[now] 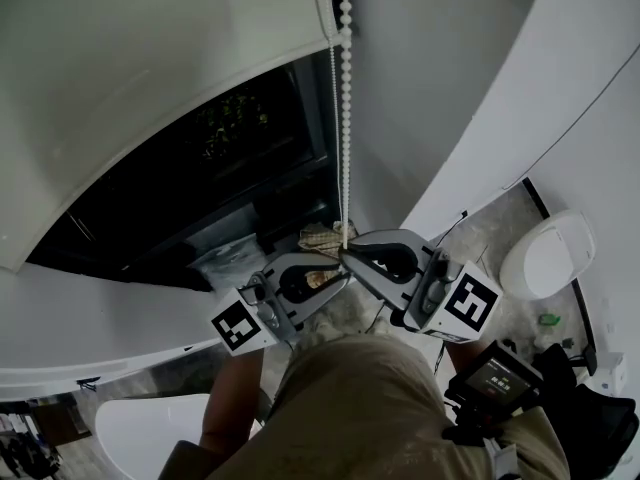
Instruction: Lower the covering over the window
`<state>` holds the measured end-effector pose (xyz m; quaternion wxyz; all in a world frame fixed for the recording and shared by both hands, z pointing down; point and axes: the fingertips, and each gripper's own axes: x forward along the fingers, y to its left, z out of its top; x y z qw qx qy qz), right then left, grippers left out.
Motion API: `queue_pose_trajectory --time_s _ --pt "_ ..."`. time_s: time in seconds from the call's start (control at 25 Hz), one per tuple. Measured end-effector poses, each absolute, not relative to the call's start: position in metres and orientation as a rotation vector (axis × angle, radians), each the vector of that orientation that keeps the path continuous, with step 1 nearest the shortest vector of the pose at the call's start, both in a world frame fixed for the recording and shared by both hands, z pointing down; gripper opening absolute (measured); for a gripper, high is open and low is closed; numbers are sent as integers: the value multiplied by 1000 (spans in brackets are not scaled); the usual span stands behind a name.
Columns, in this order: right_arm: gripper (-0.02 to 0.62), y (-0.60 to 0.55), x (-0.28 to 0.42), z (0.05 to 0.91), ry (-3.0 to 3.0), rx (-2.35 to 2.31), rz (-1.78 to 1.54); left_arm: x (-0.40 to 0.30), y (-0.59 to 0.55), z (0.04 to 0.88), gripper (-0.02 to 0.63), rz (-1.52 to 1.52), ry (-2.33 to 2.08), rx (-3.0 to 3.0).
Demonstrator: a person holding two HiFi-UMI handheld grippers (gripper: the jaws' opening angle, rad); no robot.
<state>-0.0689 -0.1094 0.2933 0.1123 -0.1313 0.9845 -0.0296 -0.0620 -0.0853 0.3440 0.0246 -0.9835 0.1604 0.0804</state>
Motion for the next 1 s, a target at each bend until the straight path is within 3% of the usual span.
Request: queue_pose_trajectory --time_s 0.08,0.2,0.24,0.36,0.48,0.52,0.56,0.64,0.84,1.0 --pt "12 -113 -70 305 2912 -373 -95 -76 -89 324 99 407 487 -3028" --pt "11 -107 -81 335 2977 -341 -145 -79 -101 295 126 473 551 -2951" --pt "12 -104 -83 339 2976 -332 -168 -75 -105 293 124 436 566 -2940" --pt "12 -104 -82 339 2973 -362 -136 -68 -110 295 21 410 580 -2971" --pt "14 -101 -81 339 3017 -302 -91 -70 -110 297 17 394 621 -2937" --pt "36 -99 -78 340 3038 -249 -84 -70 -110 299 17 348 637 -2906" --pt "113 -98 -75 338 3046 -197 -92 -71 -112 303 17 298 649 -2881" --pt "155 -102 -67 328 3009 -133 -125 -73 -116 316 17 220 655 -2867" --pt "149 -120 -60 307 2905 -326 -78 -59 -110 374 17 96 600 -2980" --pt "26 -122 -62 310 2895 -394 -91 -52 -104 382 17 127 603 -3029"
